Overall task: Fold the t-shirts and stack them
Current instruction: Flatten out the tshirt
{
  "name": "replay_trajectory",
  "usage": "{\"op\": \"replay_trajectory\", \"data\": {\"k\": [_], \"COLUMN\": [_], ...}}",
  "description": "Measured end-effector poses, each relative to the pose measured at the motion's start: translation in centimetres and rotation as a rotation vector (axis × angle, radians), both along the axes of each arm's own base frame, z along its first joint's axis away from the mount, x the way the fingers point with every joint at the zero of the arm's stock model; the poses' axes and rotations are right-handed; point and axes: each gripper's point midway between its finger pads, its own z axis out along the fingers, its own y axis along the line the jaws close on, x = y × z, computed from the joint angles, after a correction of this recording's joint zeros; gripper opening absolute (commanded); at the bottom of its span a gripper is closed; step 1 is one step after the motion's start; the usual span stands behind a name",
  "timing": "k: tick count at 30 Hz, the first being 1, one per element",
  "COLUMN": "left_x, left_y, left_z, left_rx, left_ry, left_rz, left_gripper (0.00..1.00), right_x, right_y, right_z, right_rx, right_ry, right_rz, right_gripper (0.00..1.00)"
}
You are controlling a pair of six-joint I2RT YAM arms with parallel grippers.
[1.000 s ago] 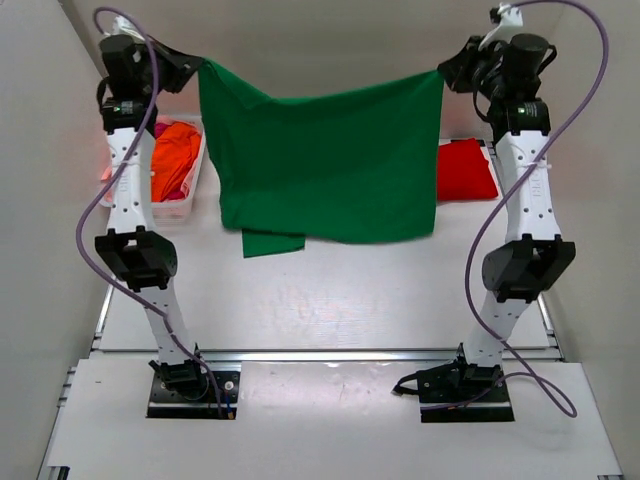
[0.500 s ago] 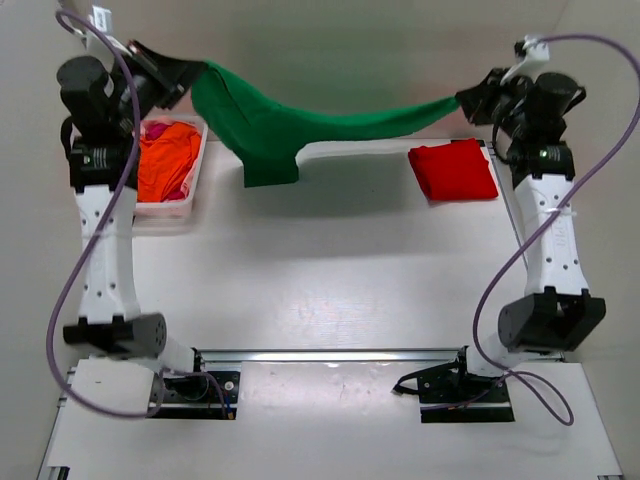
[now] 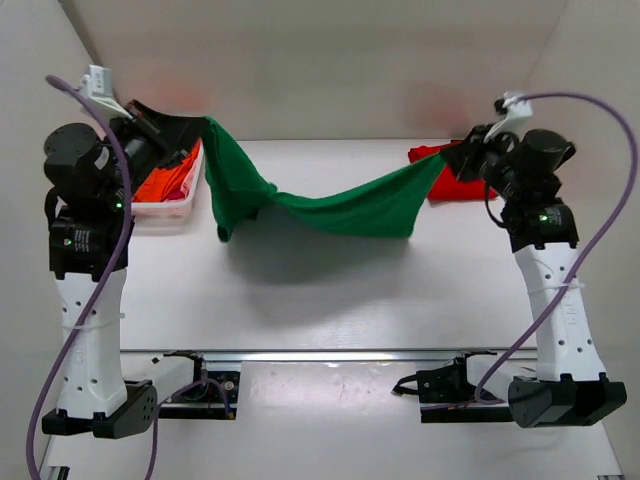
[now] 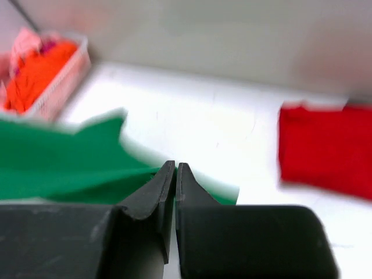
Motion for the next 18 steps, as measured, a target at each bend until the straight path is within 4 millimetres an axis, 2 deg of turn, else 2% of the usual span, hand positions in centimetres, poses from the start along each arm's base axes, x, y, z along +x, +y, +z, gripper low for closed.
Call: {"op": "replay_trajectory", "data": {"k": [5,8,11,14,18], "left_x": [-0.5,-0.1,1.7,5.1,12.2], "left_y": [1.5,1.7,2.0,2.1,1.8], "left_z": [4.9,7.6,7.5,5.5,-0.6], "left_rx": [-0.01,-0.021,-0.05,-0.08,-0.1], "left_ry": [-0.113,-0.184,-0.178,-0.126,0.031], "left_rz": [0.065,0.072,0.076,0.059,0.039], "left_gripper": [0.0,0.0,0.0,0.0,0.0], "right_x": [-0.2,-0.6,-0.1,2.0,6.1], "right_y": [-0.4,-0.6,-0.9,-1.2,-1.8], "right_z": [10.1,13.1,13.2,11.8,7.0], "right_rx": [-0.005,-0.003,-0.004,-0.002,0.007], "right_ry": [-0.237,-0.317,-0.324,-0.288,-0.176], "right_rz": [-0.02,-0.027,-0.036,-0.037,-0.037], "right_gripper": [0.0,0.0,0.0,0.0,0.0]}}
